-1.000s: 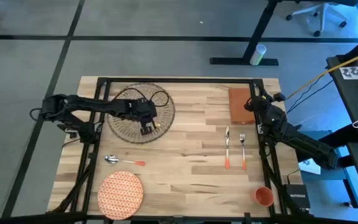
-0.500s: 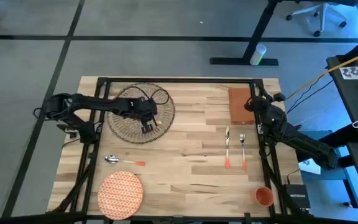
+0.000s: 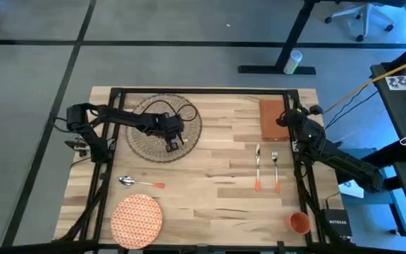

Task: Set table place
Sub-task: Move the brown woven placemat to the center of the table

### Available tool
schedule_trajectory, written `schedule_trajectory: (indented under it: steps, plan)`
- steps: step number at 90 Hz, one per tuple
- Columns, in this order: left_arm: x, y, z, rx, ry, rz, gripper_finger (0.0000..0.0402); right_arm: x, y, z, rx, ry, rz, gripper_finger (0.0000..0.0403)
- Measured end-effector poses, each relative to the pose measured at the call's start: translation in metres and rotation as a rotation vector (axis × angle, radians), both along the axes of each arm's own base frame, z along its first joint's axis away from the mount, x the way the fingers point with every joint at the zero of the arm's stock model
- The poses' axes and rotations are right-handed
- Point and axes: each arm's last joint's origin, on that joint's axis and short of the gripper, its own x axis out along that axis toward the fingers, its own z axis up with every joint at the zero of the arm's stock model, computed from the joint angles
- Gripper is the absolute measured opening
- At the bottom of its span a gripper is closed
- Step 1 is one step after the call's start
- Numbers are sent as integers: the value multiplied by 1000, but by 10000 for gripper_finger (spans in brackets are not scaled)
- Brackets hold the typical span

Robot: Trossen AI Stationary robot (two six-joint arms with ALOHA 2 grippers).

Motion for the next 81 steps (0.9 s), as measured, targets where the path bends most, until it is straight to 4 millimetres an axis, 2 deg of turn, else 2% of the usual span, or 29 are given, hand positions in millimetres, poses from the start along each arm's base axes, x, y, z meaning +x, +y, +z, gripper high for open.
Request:
schedule_trajectory:
  steps: [11, 23, 44, 66, 81]
  plan:
    - [6, -5, 1, 17, -40, -41, 0, 4, 1, 1, -8, -17, 136, 1]
    - [12, -9, -1, 21, -82, -64, 0, 7, 2, 2, 8, -122, 265, 1]
    - [27, -19, -17, -9, -140, -106, 0, 16, 7, 2, 57, -195, 625, 1]
    - [38, -35, -19, -81, -239, -155, 0, 20, 12, 3, 107, -255, 853, 1]
    - [40, -42, -19, -93, -253, -169, 0, 22, 16, 9, 70, -282, 1012, 1]
